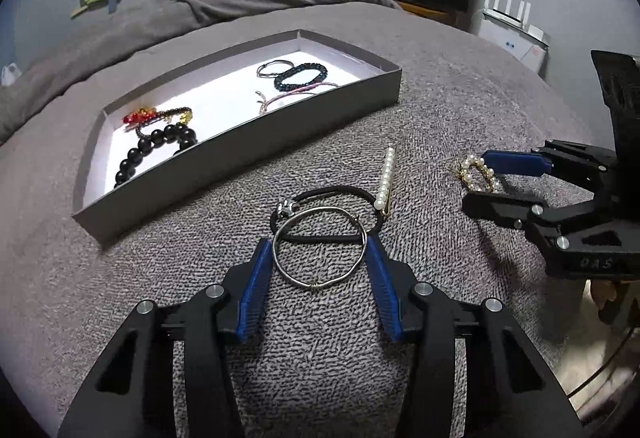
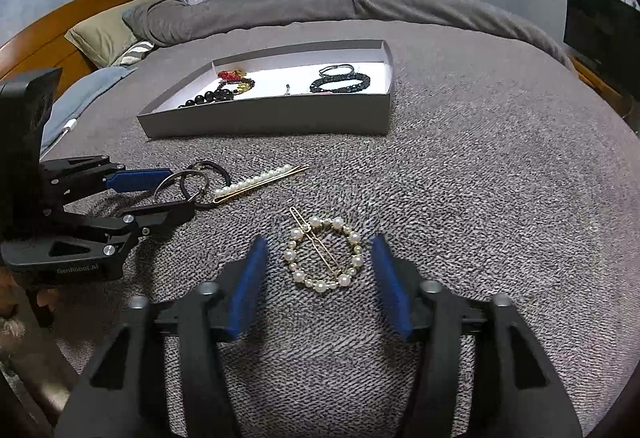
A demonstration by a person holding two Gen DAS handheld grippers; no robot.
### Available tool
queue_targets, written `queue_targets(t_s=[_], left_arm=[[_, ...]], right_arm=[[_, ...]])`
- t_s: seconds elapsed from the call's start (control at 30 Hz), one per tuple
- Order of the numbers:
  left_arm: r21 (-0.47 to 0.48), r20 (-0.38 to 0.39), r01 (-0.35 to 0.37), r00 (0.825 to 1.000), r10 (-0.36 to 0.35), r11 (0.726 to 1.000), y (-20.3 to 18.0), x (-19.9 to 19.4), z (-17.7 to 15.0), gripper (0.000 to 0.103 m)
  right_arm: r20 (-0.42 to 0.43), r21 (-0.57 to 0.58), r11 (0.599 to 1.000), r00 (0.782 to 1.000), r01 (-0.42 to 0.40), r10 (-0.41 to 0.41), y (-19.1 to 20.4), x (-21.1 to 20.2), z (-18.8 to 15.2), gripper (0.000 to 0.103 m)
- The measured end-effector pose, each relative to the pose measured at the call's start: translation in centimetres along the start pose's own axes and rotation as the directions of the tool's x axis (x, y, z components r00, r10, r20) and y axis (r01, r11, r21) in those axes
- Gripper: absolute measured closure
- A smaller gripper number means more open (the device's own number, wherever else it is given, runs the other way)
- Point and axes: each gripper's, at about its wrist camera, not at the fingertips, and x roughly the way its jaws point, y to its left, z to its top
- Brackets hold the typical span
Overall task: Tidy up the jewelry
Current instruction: 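Grasp the silver hoop with the left tool while the right tool grasps the pearl ring brooch, then carry the silver hoop and pearl brooch into the tray with both tools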
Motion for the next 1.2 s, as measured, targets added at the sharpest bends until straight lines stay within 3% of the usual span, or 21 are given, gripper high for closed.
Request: queue_targets(t_s=[0.13, 0.27, 0.73, 1.2], left_arm=[[-0.006, 0.011, 0.009, 1.0, -0.009, 1.0, 0.1, -0.5, -0.2, 0.053], [-0.012, 0.031, 0.014, 0.999, -0.014, 1.0, 0.5, -1.5, -0.2, 0.053], [-0.065, 0.118, -0.029, 0.992, 0.036, 0.997, 4.5, -5.7, 1.6, 0.053], [-0.161, 0.077, -0.095, 0.991, 0.109, 0.982, 12.4, -4.0, 5.4, 0.053]], right_arm=[[-0.009, -0.034, 0.999, 1.0, 0.029, -0.029, 0.4, 0.2, -0.2, 0.046], [-0.003, -0.03, 0.999, 0.999, 0.037, -0.038, 0.2, 0.1, 0.0, 0.061], [0.076, -0.041, 0.999, 0.997, 0.032, -0.029, 0.6, -1.7, 3.8, 0.062], [0.11, -0.053, 0.998, 0.993, -0.029, 0.035, 2.6, 1.5, 11.2, 0.062]])
